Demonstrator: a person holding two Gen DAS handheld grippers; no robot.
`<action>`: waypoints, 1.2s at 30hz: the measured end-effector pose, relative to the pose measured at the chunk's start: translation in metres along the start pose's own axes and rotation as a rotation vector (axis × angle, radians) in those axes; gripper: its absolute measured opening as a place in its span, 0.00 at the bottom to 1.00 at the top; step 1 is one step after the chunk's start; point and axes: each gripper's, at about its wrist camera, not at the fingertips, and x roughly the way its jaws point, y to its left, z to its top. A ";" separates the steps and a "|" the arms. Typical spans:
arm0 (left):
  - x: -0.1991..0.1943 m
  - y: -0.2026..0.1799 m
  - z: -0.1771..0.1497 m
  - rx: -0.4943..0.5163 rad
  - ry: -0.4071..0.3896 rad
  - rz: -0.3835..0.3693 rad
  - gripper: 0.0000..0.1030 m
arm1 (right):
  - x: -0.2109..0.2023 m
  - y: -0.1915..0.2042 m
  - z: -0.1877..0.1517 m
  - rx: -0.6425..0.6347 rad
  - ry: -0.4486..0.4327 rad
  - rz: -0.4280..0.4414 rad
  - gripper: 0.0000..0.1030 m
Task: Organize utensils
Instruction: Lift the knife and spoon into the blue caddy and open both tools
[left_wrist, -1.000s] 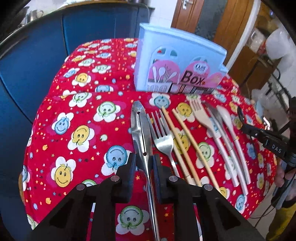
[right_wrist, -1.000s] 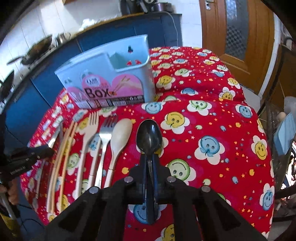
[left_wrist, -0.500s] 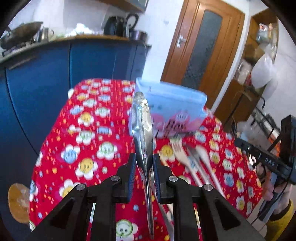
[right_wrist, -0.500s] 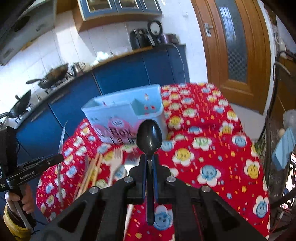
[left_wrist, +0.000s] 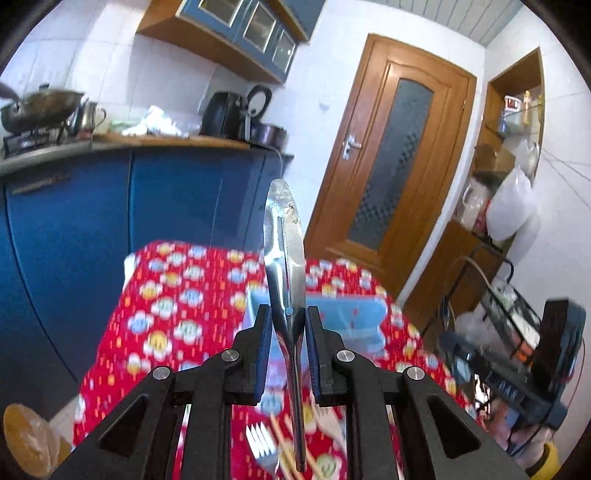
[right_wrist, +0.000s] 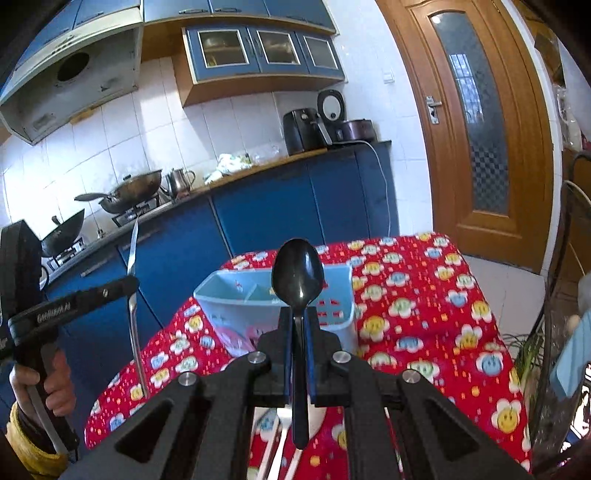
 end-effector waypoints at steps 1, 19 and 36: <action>0.002 -0.002 0.008 0.006 -0.016 0.004 0.18 | 0.002 0.000 0.004 -0.002 -0.008 0.003 0.07; 0.065 -0.016 0.045 0.086 -0.224 0.136 0.18 | 0.076 -0.016 0.036 0.032 -0.107 0.122 0.08; 0.106 -0.007 -0.004 0.133 -0.180 0.164 0.18 | 0.115 -0.021 0.007 0.029 -0.061 0.131 0.08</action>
